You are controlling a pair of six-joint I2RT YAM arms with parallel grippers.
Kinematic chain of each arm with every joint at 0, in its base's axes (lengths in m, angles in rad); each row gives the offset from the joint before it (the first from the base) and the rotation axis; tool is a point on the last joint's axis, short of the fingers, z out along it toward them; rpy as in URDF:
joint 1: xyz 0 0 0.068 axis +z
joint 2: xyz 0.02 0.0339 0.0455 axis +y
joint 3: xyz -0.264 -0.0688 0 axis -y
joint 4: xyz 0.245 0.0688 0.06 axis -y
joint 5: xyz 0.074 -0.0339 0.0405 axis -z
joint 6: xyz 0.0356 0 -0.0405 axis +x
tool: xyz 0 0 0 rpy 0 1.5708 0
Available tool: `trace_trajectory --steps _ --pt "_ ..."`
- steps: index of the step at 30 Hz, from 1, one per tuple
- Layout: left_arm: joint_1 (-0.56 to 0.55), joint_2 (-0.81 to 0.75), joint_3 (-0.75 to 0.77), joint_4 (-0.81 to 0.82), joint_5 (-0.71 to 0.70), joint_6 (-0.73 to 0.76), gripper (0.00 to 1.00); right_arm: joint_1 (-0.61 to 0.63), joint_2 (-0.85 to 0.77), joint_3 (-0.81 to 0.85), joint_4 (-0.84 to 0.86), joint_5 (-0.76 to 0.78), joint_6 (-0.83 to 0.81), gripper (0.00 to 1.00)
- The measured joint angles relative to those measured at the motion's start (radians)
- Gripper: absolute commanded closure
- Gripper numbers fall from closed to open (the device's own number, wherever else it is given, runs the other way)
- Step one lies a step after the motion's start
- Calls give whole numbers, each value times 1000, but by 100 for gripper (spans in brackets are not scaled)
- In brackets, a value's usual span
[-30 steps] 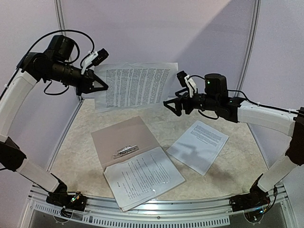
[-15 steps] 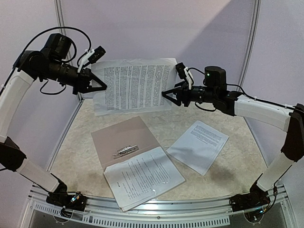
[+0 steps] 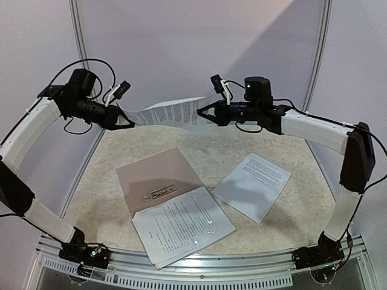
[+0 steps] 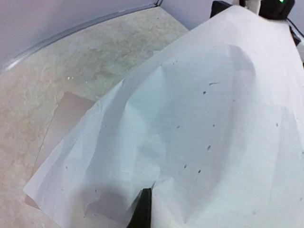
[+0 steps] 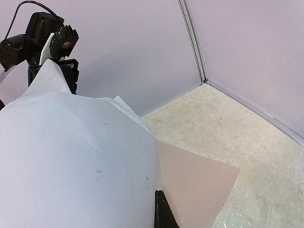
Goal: Put the files into the folder
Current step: Place the file on the spring clip of the folder.
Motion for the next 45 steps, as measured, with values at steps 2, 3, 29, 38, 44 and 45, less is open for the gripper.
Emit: trace_trajectory --steps 2,3,29,38,44,45 --pt "36 25 -72 51 11 -27 100 0 69 37 -25 -3 27 100" --pt "50 39 -98 69 14 -36 100 0 114 61 -49 -6 47 100" --pt "226 479 -294 267 23 -68 100 9 661 480 -373 -80 270 100" --pt "226 506 -301 290 -25 -14 100 18 688 483 -376 -80 299 100" --pt "226 526 -303 278 -25 1 100 23 688 483 -391 -79 299 100" --pt "226 528 -303 276 -25 3 100 23 688 483 -394 -79 299 100"
